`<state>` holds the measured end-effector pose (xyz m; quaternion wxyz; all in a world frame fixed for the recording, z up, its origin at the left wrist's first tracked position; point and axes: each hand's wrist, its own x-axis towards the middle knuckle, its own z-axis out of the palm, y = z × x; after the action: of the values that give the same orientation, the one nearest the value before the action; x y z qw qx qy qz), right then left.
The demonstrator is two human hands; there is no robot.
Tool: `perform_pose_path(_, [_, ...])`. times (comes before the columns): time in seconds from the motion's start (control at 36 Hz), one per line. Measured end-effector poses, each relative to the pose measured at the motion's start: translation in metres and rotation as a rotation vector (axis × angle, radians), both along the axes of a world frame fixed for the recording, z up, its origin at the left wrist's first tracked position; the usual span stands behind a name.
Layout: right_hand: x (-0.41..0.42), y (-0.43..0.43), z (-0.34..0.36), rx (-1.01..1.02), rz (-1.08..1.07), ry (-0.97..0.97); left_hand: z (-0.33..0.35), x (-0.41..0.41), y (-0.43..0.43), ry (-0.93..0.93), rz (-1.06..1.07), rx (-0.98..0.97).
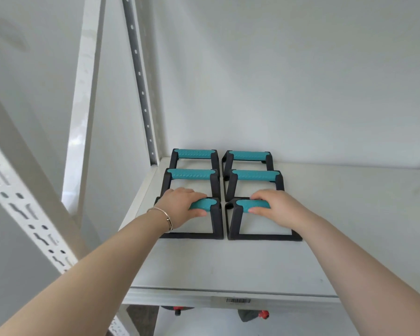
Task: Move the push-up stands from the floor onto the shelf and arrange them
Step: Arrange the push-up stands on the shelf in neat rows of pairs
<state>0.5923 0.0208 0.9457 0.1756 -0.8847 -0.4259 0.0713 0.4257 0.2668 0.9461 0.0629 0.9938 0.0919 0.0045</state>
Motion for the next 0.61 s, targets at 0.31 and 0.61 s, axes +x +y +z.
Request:
perform_pose_path(0.31, [-0.002,-0.002,-0.014,0.077,-0.057,-0.035,0.001,-0.003,-0.01,-0.044,0.065,-0.02])
perform_pose_path(0.61, [-0.001,-0.001,-0.016,0.083,-0.082,-0.043,0.0,-0.004,-0.012,-0.068,0.072,-0.028])
